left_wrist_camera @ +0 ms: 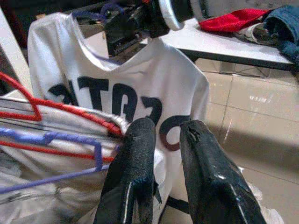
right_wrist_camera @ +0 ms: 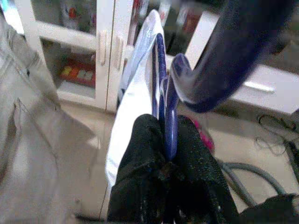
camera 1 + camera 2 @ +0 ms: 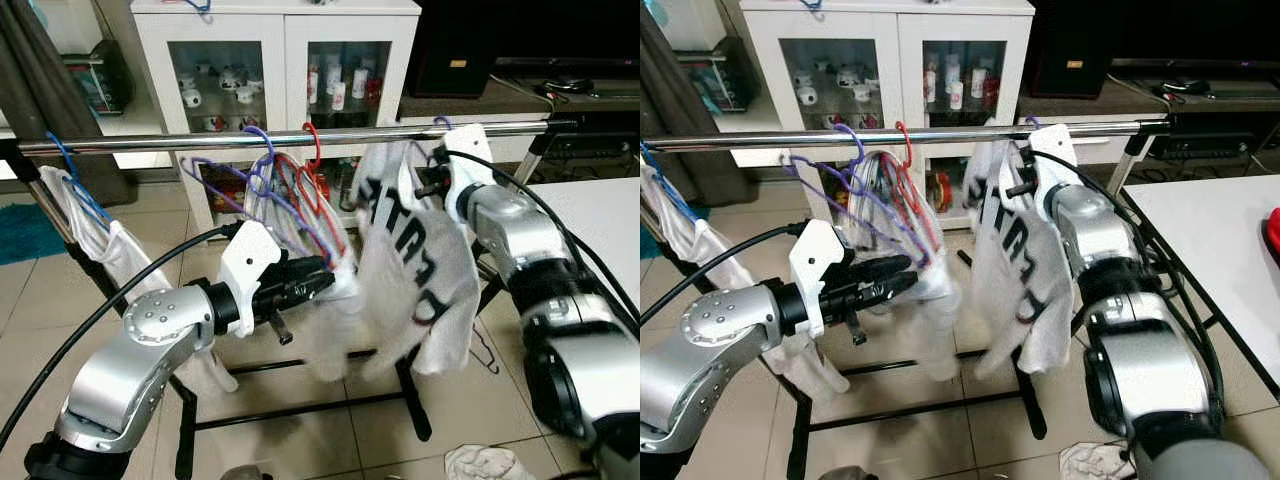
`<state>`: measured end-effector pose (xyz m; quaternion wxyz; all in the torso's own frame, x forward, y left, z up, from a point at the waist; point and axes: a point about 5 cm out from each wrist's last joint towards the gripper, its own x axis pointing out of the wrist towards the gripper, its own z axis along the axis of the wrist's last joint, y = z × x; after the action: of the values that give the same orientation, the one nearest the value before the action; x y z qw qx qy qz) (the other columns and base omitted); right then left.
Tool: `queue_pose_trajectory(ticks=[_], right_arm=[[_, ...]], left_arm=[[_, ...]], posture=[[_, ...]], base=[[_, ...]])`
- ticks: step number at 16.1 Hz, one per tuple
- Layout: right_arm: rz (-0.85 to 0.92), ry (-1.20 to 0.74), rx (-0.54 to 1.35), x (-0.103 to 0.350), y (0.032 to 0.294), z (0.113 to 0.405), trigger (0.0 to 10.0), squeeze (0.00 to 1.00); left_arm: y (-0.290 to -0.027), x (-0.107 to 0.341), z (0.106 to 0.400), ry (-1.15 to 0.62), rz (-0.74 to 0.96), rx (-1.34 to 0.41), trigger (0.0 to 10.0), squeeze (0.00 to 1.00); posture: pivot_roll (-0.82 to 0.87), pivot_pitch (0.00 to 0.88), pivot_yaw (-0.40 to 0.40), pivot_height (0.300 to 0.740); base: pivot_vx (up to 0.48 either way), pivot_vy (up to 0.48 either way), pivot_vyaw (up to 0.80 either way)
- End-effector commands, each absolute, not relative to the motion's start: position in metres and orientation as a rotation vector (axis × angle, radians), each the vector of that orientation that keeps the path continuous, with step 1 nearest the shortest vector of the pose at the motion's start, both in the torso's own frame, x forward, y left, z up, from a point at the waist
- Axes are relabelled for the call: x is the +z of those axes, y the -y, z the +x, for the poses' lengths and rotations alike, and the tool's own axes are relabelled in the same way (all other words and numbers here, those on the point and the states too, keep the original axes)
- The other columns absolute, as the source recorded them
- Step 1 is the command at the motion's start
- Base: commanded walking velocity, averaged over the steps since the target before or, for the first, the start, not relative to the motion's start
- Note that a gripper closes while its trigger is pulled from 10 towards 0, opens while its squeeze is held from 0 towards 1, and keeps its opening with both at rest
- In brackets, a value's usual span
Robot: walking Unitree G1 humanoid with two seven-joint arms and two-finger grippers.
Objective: Hang hanger
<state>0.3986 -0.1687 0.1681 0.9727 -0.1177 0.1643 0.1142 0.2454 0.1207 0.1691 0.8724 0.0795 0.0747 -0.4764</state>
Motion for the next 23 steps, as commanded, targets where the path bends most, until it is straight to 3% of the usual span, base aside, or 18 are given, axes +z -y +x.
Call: queue_pose_trajectory(ticks=[1,12,13,14,17,23], right_arm=[[-0.252,-0.340,0.243,0.173,0.165,0.403,10.0,0.00],[-0.226,-0.428,0.262,0.159,0.159,0.404,10.0,0.00],[-0.212,-0.401,0.274,0.162,0.161,0.405,10.0,0.89],[-0.192,-0.361,0.316,0.167,0.163,0.405,10.0,1.00],[-0.151,-0.277,0.390,0.183,0.175,0.401,10.0,1.00],[-0.045,-0.163,0.563,0.201,0.190,0.324,10.0,1.00]], left_arm=[[-0.118,0.175,0.244,-0.145,0.174,-1.026,10.0,0.00],[-0.120,0.173,0.237,-0.197,0.183,-1.070,10.0,0.00],[-0.120,0.173,0.237,-0.195,0.185,-1.072,10.0,0.00],[-0.120,0.172,0.236,-0.193,0.185,-1.072,10.0,0.00],[-0.122,0.172,0.240,-0.179,0.168,-1.027,10.0,0.00],[-0.130,0.152,0.244,-0.256,0.121,-0.870,10.0,0.00]], posture=[[0.08,0.000,-0.021,0.740],[0.08,0.027,-0.022,0.740],[0.08,0.020,-0.021,0.740],[0.08,0.011,-0.020,0.740],[0.07,0.000,-0.008,0.740],[0.03,0.000,0.032,0.740]], base=[[0.000,0.000,0.00],[0.000,0.000,0.00],[0.000,0.000,0.00],[0.000,0.000,0.00],[0.000,0.000,0.00],[0.000,0.000,0.00]])
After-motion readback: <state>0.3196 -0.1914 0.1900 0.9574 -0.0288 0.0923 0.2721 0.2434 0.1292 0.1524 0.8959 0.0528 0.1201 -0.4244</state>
